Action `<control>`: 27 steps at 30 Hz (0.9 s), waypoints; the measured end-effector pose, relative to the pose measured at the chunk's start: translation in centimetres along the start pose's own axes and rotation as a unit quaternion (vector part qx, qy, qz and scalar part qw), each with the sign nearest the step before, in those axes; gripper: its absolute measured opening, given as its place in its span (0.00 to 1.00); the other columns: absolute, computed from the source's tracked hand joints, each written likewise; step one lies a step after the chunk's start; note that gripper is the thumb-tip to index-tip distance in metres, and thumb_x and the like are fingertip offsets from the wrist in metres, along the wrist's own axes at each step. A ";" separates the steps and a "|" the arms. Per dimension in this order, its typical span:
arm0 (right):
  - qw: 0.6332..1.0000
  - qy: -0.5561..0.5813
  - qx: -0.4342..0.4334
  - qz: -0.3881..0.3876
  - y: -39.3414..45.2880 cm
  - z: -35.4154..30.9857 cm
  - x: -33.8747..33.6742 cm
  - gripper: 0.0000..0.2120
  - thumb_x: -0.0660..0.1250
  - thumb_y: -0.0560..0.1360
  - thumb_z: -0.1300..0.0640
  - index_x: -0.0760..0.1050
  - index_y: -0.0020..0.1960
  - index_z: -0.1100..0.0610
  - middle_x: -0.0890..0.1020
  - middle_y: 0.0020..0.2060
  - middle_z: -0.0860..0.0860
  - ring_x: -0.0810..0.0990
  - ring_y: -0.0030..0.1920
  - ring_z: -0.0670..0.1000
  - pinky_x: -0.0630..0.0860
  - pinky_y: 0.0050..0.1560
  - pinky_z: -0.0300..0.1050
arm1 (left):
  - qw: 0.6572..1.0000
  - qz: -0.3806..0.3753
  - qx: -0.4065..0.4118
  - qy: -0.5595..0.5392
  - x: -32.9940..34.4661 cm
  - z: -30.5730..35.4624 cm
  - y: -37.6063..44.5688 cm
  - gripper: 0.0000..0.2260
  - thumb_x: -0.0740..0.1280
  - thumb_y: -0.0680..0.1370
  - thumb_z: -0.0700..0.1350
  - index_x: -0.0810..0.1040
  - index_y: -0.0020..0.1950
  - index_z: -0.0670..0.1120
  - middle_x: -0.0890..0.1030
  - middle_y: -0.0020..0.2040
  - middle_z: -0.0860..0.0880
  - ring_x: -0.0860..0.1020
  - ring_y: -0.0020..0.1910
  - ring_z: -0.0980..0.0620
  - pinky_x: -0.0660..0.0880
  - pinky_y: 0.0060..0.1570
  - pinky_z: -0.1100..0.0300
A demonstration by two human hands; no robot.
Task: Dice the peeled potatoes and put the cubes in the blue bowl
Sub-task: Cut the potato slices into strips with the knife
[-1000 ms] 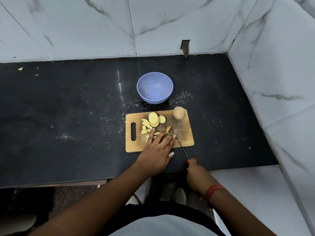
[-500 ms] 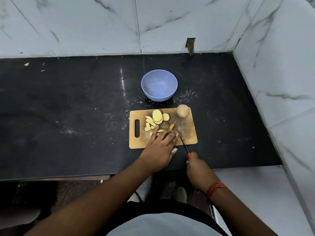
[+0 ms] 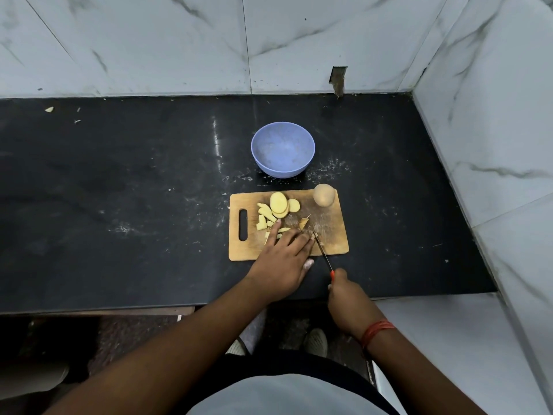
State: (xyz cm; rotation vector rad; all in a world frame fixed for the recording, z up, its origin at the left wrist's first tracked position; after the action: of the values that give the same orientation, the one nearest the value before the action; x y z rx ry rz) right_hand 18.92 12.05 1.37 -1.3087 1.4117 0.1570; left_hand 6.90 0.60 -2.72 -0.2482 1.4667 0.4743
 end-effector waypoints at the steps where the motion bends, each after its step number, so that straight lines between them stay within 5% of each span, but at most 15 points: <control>1: 1.000 0.001 0.000 -0.003 0.0 0.0 0.0 0.06 0.54 0.81 0.63 0.63 0.57 0.59 0.74 0.36 0.51 0.77 0.37 0.51 0.70 0.36 0.43 | 1.000 0.001 -0.001 0.000 0.0 0.0 0.0 0.23 0.54 0.84 0.55 0.72 0.74 0.44 0.74 0.70 0.48 0.68 0.71 0.46 0.51 0.77 0.37; 10: 0.998 -0.008 0.034 -0.051 1.7 -0.5 -0.5 0.14 0.55 0.79 0.65 0.61 0.64 0.61 0.78 0.45 0.57 0.78 0.44 0.55 0.72 0.42 0.48 | 1.000 0.008 -0.005 0.006 0.0 0.0 0.1 0.23 0.56 0.84 0.54 0.73 0.73 0.44 0.74 0.70 0.48 0.68 0.70 0.46 0.54 0.76 0.36; 14: 0.997 0.012 0.020 -0.070 -0.2 1.2 0.1 0.08 0.55 0.80 0.63 0.63 0.59 0.60 0.76 0.40 0.54 0.77 0.42 0.55 0.67 0.41 0.43 | 1.000 0.003 -0.008 0.015 -0.1 0.1 0.0 0.23 0.56 0.84 0.55 0.73 0.73 0.44 0.74 0.70 0.48 0.67 0.72 0.45 0.54 0.76 0.37; 16: 0.994 0.073 0.006 -0.077 -1.0 2.1 -0.1 0.02 0.55 0.81 0.59 0.65 0.51 0.58 0.74 0.39 0.52 0.74 0.42 0.53 0.66 0.41 0.43 | 1.000 -0.004 -0.013 0.015 -0.1 0.2 -0.3 0.23 0.56 0.84 0.55 0.72 0.74 0.44 0.72 0.72 0.46 0.66 0.73 0.44 0.54 0.76 0.37; 18: 0.983 0.170 -0.003 -0.073 -1.4 2.8 -0.6 0.07 0.57 0.81 0.56 0.65 0.45 0.57 0.71 0.36 0.51 0.71 0.36 0.49 0.67 0.37 0.43 | 1.000 -0.003 -0.020 0.011 -0.2 0.5 -0.7 0.24 0.56 0.84 0.55 0.70 0.75 0.44 0.69 0.74 0.43 0.63 0.76 0.42 0.53 0.76 0.37; 22: 0.932 0.357 0.025 -0.056 -2.2 2.9 -2.0 0.10 0.57 0.81 0.53 0.65 0.43 0.57 0.68 0.29 0.51 0.64 0.23 0.46 0.63 0.23 0.40 | 0.999 -0.006 0.039 0.006 0.0 1.8 -0.2 0.27 0.55 0.84 0.56 0.64 0.78 0.42 0.61 0.80 0.41 0.56 0.80 0.42 0.52 0.78 0.40; 27: 0.894 0.443 0.028 -0.052 -2.7 1.9 -3.8 0.10 0.56 0.83 0.55 0.64 0.44 0.58 0.67 0.26 0.51 0.61 0.20 0.51 0.63 0.20 0.40 | 0.993 -0.087 0.054 0.050 1.0 2.5 2.1 0.31 0.47 0.85 0.60 0.58 0.80 0.41 0.57 0.81 0.42 0.52 0.81 0.44 0.44 0.79 0.43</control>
State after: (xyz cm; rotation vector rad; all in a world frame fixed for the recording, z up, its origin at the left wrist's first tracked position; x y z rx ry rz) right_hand 21.07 14.63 5.16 -1.4707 2.0649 -0.6326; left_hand 8.19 3.76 -3.17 -0.3142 1.5474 0.2435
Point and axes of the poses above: each hand's wrist, its own y-axis towards the middle knuckle, its own x-axis out of the palm, z = x × y, the point moved 2 cm from there along y, towards the middle knuckle
